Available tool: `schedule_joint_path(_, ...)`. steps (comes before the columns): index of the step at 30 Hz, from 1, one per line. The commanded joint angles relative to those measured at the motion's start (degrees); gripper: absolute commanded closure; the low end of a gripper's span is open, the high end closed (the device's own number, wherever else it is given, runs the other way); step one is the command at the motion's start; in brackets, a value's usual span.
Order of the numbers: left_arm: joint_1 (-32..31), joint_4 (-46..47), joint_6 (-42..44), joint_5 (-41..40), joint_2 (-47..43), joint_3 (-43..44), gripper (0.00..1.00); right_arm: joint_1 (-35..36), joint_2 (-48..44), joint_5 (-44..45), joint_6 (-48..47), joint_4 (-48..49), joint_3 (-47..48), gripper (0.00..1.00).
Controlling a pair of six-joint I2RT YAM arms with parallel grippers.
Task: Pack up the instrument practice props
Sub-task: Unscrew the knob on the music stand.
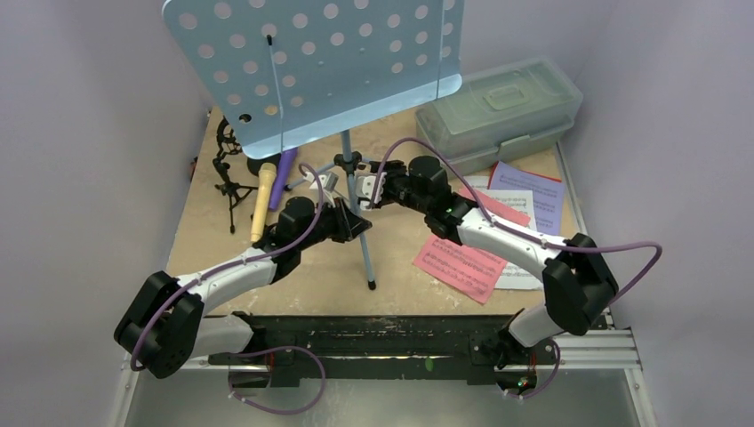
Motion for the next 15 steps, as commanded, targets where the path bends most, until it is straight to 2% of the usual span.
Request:
schedule_joint_path(1, -0.4, 2.4, -7.7, 2.6, -1.4, 0.6, 0.96, -1.4, -5.6, -2.6, 12.5, -3.2, 0.8, 0.42)
schedule_joint_path(5, -0.4, 2.7, -7.7, 2.7, -1.4, 0.3, 0.96, -6.7, -10.0, -17.1, 28.3, -5.8, 0.3, 0.38)
schedule_joint_path(6, -0.4, 2.8, -7.7, 2.7, -1.4, 0.3, 0.96, -8.2, -10.7, -20.6, 30.9, -5.8, -0.1, 0.35)
schedule_joint_path(9, -0.4, 3.1, -7.8, 2.7, -1.3, 0.2, 0.96, -13.3, -11.7, -28.4, 51.6, -2.5, -2.4, 0.2)
schedule_joint_path(11, -0.4, 3.2, -7.9, 2.8, -1.2, 0.2, 0.96, -17.1, -12.5, -30.9, 68.6, 5.6, -6.9, 0.08)
schedule_joint_path(13, -0.4, 3.3, -8.0, 2.9, -1.1, 0.3, 0.96, -19.4, -12.5, -34.2, 84.7, 21.5, -13.7, 0.08)
schedule_joint_path(15, -0.3, 3.3, -8.1, 2.9, -1.2, 0.3, 0.96, -19.8, -11.9, -34.8, 94.1, 30.0, -16.4, 0.12)
